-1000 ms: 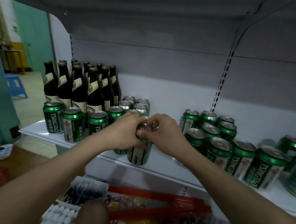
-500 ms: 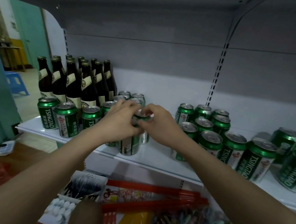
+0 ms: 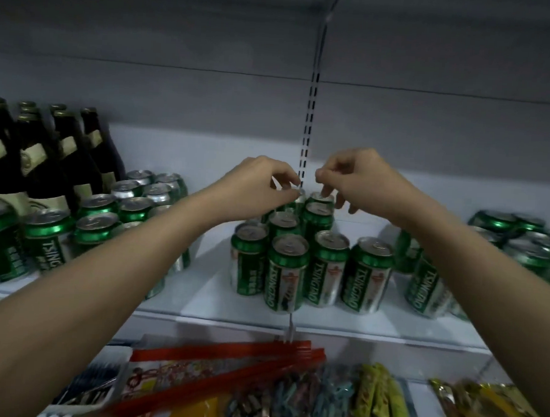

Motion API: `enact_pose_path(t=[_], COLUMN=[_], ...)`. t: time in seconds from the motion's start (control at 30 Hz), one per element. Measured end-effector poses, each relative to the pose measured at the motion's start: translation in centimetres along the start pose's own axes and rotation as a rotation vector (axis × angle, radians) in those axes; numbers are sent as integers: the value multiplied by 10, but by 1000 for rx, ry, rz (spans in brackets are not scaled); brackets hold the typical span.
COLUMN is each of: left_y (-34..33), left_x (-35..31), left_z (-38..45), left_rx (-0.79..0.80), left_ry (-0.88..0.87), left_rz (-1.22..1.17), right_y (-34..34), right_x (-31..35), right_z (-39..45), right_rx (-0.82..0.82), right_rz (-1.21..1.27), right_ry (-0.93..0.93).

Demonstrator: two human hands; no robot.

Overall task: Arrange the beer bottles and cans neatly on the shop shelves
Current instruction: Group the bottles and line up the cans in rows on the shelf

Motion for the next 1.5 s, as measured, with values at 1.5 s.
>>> enact_pose_path(t=[1.5], left_y=[-214], left_x=[-128], left_z=[157], left_rx=[598], left_ry=[42], left_rz=[-92], right_y=[92], right_x=[-229], right_z=[-31], right_rx=[96], right_rz=[-167], right_ry=[-423])
Point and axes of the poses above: each hand's wrist, its own z-axis towards the middle knuckle, its own y-axis out of the back of the hand, x = y × z, the point moved 6 cm from there along z, towards the middle knuckle, and after that the axes turned 11 degrees about y, right-handed, at the moved point
